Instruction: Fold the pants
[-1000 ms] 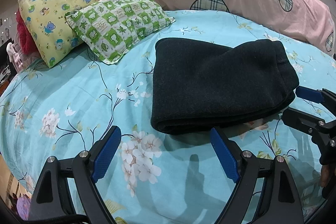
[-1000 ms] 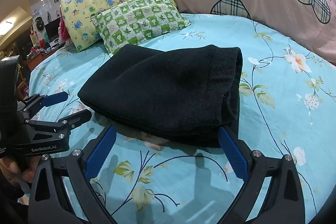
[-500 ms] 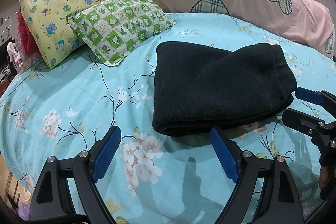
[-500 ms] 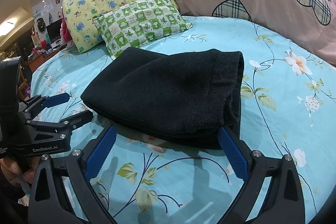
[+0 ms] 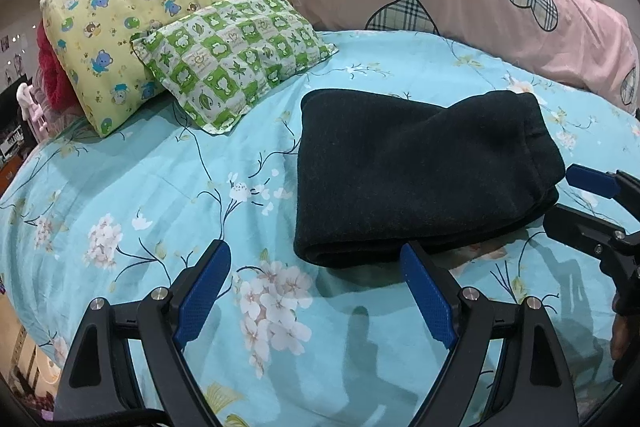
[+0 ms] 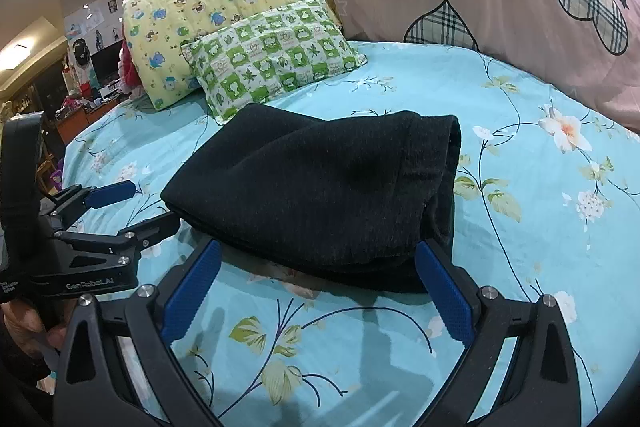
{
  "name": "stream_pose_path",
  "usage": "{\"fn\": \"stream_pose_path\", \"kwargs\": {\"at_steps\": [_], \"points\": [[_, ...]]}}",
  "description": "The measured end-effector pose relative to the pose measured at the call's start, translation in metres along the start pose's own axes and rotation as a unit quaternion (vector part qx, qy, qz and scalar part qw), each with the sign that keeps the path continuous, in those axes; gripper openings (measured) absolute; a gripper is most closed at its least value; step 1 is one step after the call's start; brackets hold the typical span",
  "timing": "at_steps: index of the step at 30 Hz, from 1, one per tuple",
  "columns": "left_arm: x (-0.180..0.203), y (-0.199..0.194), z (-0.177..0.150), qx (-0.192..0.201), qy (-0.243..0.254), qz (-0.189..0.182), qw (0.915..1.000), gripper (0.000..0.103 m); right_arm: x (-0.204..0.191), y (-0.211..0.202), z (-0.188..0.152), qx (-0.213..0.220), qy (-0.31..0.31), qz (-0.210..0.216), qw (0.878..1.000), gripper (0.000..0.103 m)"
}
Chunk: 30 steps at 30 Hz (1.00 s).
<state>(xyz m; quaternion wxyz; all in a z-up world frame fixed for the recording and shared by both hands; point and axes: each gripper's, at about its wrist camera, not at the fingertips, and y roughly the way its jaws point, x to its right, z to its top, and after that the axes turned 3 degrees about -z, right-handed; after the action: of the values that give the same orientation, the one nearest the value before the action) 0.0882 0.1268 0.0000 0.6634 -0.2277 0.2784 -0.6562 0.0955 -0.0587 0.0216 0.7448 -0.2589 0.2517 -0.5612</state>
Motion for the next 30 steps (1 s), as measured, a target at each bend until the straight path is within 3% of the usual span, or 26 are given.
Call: {"fn": "stream_pose_path", "kwargs": {"at_steps": [12, 30], "points": [[-0.009, 0.004, 0.006, 0.000, -0.028, -0.008, 0.9996, 0.087, 0.006, 0.001, 0.002, -0.002, 0.010, 0.001, 1.000, 0.098], [-0.009, 0.017, 0.016, -0.007, -0.028, -0.006, 0.9996, 0.087, 0.010, 0.008, 0.009, -0.008, 0.001, 0.002, 1.000, 0.098]]}}
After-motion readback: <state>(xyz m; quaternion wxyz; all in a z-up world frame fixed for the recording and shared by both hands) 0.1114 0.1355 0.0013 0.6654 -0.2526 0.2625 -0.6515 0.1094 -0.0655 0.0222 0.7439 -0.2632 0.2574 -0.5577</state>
